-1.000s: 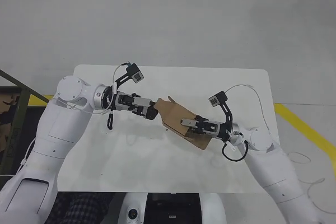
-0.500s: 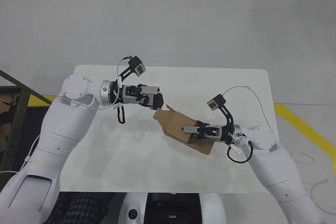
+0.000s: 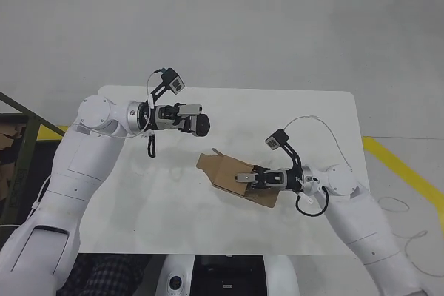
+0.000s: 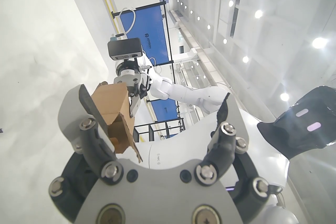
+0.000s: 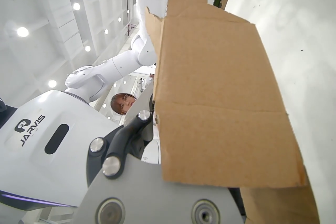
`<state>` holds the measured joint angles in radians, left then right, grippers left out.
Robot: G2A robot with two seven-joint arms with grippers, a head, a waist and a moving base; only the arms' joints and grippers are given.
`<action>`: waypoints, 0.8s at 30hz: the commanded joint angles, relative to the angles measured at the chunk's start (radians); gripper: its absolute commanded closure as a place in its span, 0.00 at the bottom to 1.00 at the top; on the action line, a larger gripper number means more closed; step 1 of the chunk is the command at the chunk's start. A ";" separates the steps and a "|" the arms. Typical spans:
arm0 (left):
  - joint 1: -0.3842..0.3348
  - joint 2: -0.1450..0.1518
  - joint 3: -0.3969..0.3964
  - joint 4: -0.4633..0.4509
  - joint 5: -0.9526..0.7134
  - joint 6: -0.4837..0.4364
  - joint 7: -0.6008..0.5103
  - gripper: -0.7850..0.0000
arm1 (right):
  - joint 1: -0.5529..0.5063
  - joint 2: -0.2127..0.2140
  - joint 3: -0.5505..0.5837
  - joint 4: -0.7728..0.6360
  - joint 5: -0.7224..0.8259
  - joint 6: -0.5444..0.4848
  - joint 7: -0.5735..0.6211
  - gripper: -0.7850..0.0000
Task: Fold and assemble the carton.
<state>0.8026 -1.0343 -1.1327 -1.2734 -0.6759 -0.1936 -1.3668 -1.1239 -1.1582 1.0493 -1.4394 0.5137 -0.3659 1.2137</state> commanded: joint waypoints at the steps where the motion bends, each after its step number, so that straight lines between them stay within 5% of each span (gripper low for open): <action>1: 0.000 0.000 0.001 0.000 0.000 0.000 0.000 0.00 | 0.000 0.000 0.000 -0.001 0.001 0.000 0.000 1.00; 10: 0.019 0.002 -0.004 -0.023 0.037 0.014 0.050 0.00 | -0.001 0.002 0.006 -0.021 0.027 0.020 0.019 1.00; 18: 0.038 0.009 -0.028 0.000 0.005 0.030 -0.002 0.00 | 0.037 0.002 -0.012 0.014 0.096 0.058 0.171 1.00; 24: 0.044 0.003 -0.015 -0.002 -0.040 0.040 -0.033 0.00 | 0.064 -0.009 -0.053 0.052 0.111 0.057 0.169 1.00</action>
<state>0.8461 -1.0302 -1.1509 -1.2739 -0.7066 -0.1577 -1.3933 -1.0641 -1.1661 0.9998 -1.3943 0.6209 -0.3074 1.3855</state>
